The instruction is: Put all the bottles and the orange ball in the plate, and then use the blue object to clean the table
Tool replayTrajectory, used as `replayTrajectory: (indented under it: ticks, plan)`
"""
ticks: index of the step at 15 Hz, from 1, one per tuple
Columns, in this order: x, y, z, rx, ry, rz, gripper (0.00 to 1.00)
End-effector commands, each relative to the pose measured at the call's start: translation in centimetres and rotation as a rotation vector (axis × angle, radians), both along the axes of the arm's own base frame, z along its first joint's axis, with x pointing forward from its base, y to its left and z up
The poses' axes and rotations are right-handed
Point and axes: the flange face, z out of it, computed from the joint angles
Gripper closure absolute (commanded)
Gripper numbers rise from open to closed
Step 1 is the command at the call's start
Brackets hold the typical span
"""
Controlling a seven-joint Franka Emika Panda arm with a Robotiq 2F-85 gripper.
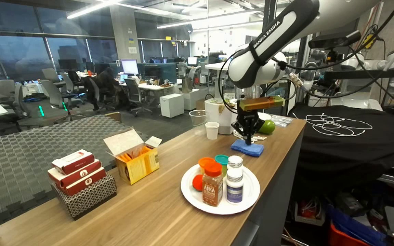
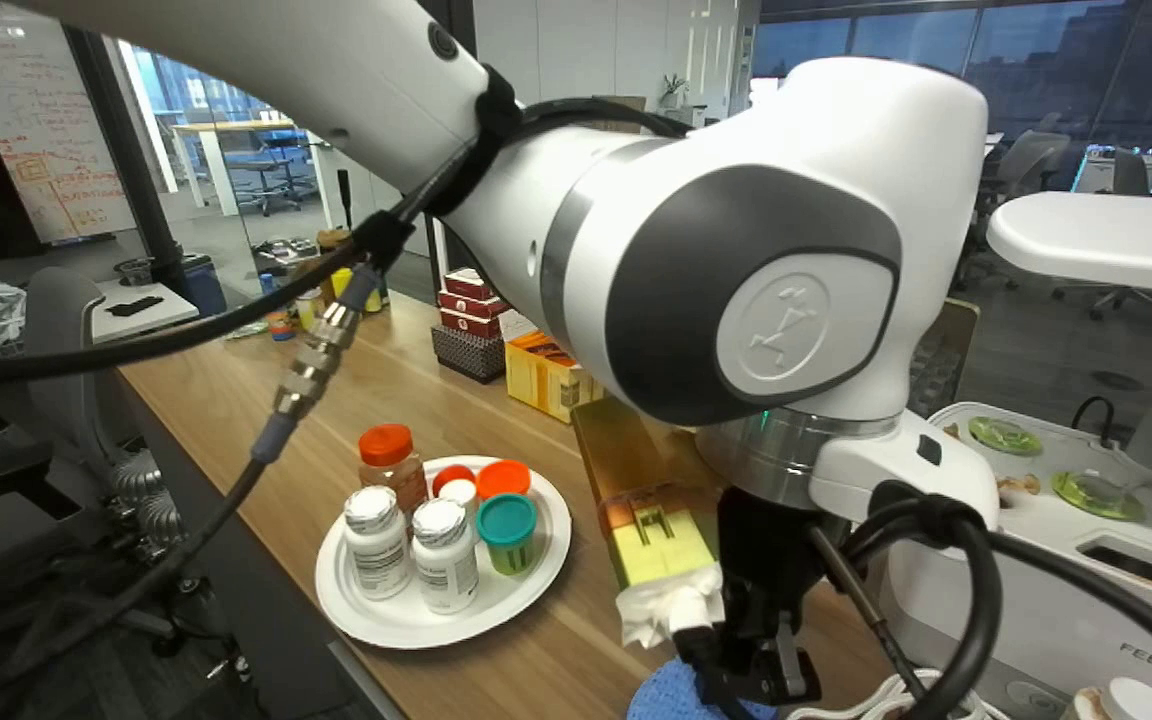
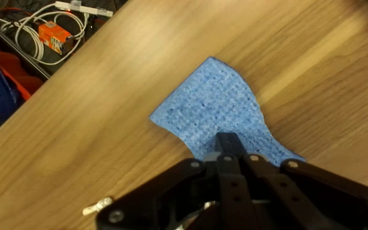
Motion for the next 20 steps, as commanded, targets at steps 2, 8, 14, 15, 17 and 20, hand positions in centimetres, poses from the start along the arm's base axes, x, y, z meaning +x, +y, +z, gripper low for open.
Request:
replayTrajectory:
  ticks: [2,8,14,15,17,20]
  plan:
    - [0.5,-0.2,-0.7,-0.029,0.007,-0.042,1.00]
    - [1.2,1.0,-0.1,-0.016,-0.004,-0.016,1.00]
    - [3.2,3.7,1.2,0.023,-0.040,0.039,1.00]
    - [3.5,4.2,1.2,0.020,-0.041,0.046,1.00]
    - [3.7,4.5,1.4,0.009,-0.046,0.054,1.00]
    - [2.9,3.9,1.7,-0.019,-0.041,0.037,1.00]
